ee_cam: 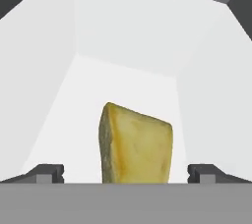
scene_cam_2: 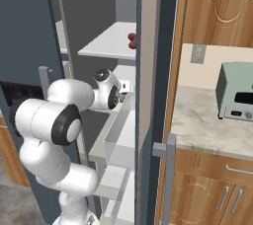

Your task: Retrieve the sausage and cheese from the fridge and place them on the cutting board on the counter.

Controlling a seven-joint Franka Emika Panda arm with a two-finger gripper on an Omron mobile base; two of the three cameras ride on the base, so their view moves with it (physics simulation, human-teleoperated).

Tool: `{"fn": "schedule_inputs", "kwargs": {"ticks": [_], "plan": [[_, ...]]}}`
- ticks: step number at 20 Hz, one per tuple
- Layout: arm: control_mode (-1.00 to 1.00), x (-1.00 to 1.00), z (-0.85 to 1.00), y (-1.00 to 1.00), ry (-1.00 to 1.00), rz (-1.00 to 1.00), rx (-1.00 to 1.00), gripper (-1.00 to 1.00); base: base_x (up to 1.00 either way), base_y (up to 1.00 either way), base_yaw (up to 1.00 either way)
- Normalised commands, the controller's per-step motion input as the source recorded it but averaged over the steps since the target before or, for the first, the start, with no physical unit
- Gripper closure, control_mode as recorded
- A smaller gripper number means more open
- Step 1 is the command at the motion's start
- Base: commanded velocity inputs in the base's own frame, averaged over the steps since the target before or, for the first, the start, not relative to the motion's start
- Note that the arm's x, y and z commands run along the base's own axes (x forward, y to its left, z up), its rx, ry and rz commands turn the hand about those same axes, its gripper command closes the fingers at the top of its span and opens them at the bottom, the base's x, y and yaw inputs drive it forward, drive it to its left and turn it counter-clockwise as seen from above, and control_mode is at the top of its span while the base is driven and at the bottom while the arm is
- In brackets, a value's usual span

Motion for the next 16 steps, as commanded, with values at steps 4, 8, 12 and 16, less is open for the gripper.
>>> {"fn": "schedule_inputs", "kwargs": {"ticks": [4, 8, 12, 16], "plan": [[-1.00, 0.29, -0.25, -0.10, 0.07, 0.00, 0.00, -1.00, 0.00, 0.00, 0.00], [-1.00, 0.27, -0.22, -0.11, 0.04, 0.00, 0.02, -1.00, 0.00, 0.00, 0.00], [-1.00, 0.10, -0.30, -0.06, 0.14, 0.00, 0.04, -1.00, 0.00, 0.00, 0.00], [-1.00, -0.04, -0.50, 0.00, 0.17, 0.00, 0.02, 1.00, 0.00, 0.00, 0.00]]}}
